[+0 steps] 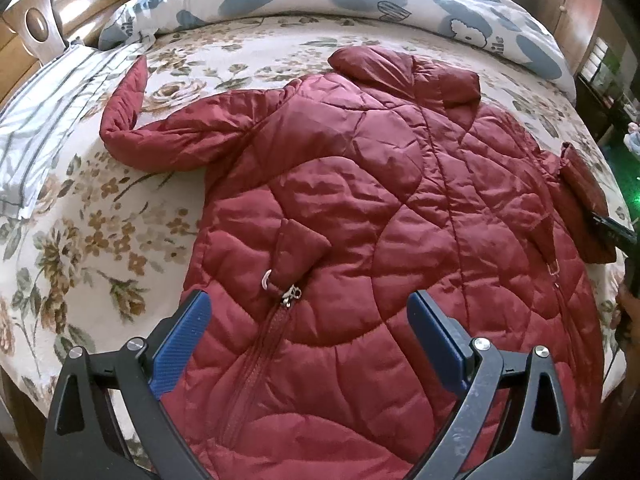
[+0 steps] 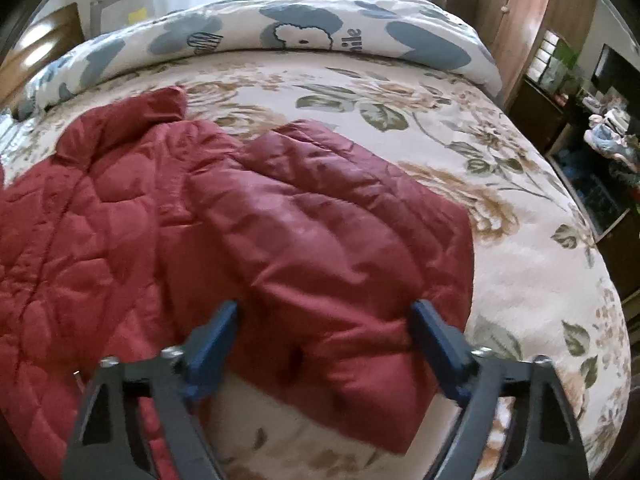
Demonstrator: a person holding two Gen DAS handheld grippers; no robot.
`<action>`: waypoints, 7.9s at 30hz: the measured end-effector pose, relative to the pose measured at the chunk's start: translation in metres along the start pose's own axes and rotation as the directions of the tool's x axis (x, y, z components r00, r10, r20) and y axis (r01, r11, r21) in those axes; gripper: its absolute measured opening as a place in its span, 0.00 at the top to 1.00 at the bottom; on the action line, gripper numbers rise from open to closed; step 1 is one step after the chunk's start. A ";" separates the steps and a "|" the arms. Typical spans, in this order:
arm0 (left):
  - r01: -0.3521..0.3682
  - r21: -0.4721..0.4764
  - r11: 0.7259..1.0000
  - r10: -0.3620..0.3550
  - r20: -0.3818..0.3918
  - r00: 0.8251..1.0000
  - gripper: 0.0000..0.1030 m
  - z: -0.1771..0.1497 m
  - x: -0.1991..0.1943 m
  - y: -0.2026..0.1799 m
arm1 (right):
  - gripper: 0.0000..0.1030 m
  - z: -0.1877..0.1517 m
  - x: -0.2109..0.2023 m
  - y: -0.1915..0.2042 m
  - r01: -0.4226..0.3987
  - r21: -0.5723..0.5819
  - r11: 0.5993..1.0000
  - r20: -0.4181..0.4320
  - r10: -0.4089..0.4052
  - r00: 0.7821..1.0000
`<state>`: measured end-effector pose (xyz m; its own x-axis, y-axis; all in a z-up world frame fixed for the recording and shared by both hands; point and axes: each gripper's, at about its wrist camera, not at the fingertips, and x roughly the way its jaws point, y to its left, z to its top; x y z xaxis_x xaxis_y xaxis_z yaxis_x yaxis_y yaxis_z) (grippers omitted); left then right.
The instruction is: Fold large clothes
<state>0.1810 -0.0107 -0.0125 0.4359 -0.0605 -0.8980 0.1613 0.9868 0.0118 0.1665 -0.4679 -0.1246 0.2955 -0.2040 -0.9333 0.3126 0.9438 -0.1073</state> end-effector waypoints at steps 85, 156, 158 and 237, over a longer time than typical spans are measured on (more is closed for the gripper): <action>0.178 -0.012 0.984 -0.177 0.074 0.981 0.84 0.081 0.022 0.045 | 0.47 0.017 0.027 0.140 -0.407 0.019 0.913 -0.018 0.407 0.913; -0.072 -0.248 0.966 0.093 0.077 0.993 0.33 0.110 0.041 0.175 | 0.36 -0.021 -0.043 0.166 -0.476 -0.032 0.879 -0.037 0.475 0.879; -0.083 -0.266 0.960 0.105 0.072 0.992 0.33 0.126 0.049 0.188 | 0.36 -0.022 -0.046 0.166 -0.480 -0.032 0.877 -0.033 0.479 0.877; 0.445 0.082 0.892 -0.452 0.126 0.883 0.92 0.078 0.049 -0.084 | 0.34 0.010 0.023 0.101 -0.742 0.524 0.418 0.116 0.828 0.549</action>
<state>0.2582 -0.1081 -0.0232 0.4234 -0.5188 -0.7427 0.4107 0.8406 -0.3531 0.2133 -0.3801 -0.1532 0.5261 0.6388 -0.5613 0.3848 0.4098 0.8271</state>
